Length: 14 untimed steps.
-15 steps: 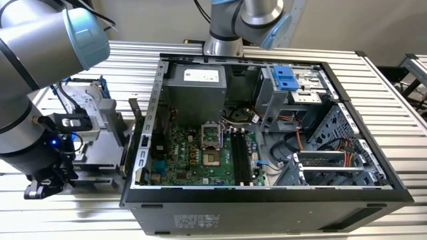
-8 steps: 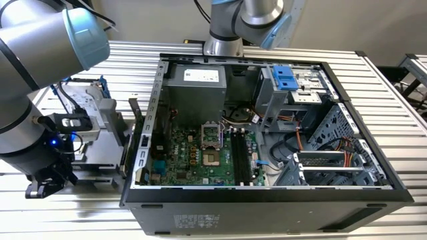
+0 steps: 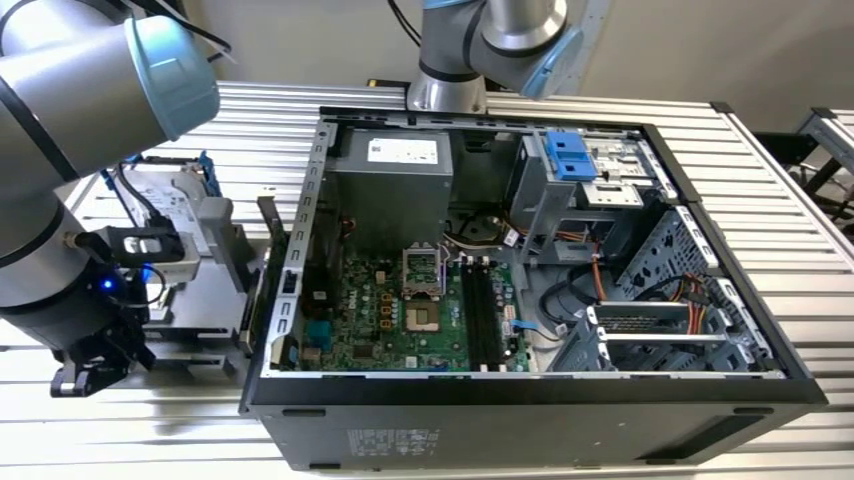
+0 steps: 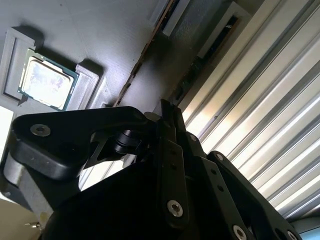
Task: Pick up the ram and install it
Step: 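Pick up the ram and move it above insertion slot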
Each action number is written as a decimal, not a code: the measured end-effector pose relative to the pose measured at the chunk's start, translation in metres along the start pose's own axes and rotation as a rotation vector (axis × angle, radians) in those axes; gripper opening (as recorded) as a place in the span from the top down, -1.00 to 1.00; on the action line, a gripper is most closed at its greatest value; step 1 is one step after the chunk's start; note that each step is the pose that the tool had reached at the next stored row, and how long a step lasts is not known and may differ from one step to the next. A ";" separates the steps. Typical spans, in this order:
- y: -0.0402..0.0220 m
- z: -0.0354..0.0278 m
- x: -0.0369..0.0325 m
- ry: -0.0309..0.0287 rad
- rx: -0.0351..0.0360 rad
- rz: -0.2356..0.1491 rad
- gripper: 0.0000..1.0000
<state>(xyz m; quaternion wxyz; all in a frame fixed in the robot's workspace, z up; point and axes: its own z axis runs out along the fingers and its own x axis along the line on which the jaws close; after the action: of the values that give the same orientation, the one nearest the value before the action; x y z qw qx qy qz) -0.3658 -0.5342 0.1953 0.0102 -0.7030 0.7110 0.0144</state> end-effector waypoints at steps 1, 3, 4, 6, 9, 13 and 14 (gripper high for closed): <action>0.0000 0.0000 0.0000 0.0000 0.0000 0.000 1.00; 0.0000 0.0000 0.0000 0.0000 0.0000 0.000 1.00; 0.0001 0.0000 0.0000 0.0000 0.0000 0.000 1.00; 0.0001 0.0000 0.0000 0.0000 0.0000 0.000 1.00; 0.0001 -0.0001 0.0000 -0.0001 0.0001 0.000 1.00; 0.0001 -0.0026 -0.0001 0.0001 0.0000 0.000 1.00; 0.0002 -0.0035 -0.0001 0.0002 -0.0001 0.000 1.00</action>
<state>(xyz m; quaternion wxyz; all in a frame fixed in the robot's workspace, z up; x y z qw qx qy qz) -0.3660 -0.5342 0.1988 0.0101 -0.7030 0.7110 0.0144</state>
